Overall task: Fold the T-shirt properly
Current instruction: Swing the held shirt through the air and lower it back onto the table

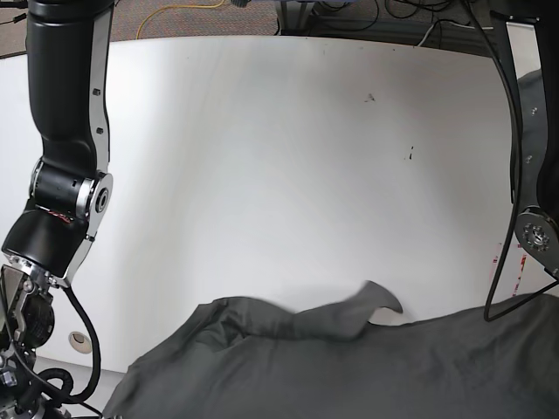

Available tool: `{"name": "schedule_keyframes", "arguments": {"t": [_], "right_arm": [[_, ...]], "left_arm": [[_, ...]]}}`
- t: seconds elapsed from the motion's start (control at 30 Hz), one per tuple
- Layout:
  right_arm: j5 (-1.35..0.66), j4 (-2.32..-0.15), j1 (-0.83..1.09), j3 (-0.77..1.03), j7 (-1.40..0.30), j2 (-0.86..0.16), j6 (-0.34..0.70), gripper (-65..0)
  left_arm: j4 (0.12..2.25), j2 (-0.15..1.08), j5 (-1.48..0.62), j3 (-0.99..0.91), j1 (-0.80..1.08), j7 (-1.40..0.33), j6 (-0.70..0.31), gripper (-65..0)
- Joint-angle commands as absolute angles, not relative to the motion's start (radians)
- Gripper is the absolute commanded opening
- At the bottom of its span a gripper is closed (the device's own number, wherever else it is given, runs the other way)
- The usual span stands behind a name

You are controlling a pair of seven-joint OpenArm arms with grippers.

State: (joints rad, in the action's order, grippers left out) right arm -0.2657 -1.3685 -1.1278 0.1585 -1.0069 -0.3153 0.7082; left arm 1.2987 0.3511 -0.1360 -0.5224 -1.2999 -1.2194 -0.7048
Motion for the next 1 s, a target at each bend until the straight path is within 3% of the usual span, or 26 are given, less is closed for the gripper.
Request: {"name": "schedule_keyframes", "arguments": {"t": [0.0, 0.8, 0.97], "right_arm": [[-0.248, -1.363, -1.179, 0.163, -0.989, -0.335, 0.698, -65.0], [-0.248, -1.234, -1.359, 0.16, -0.989, -0.355, 0.698, -65.0], [-0.248, -1.222, -1.411, 0.094, -0.989, -0.36, 0.698, -65.0]], "left_arm": [[1.31, 0.364, -0.134, -0.519, -1.353, -1.194, -0.698, -64.6], [1.31, 0.364, -0.133, -0.518, -1.399, -1.194, -0.698, -64.6], [1.31, 0.364, -0.131, -0.518, -1.426, -1.194, -0.698, -64.6]]}}
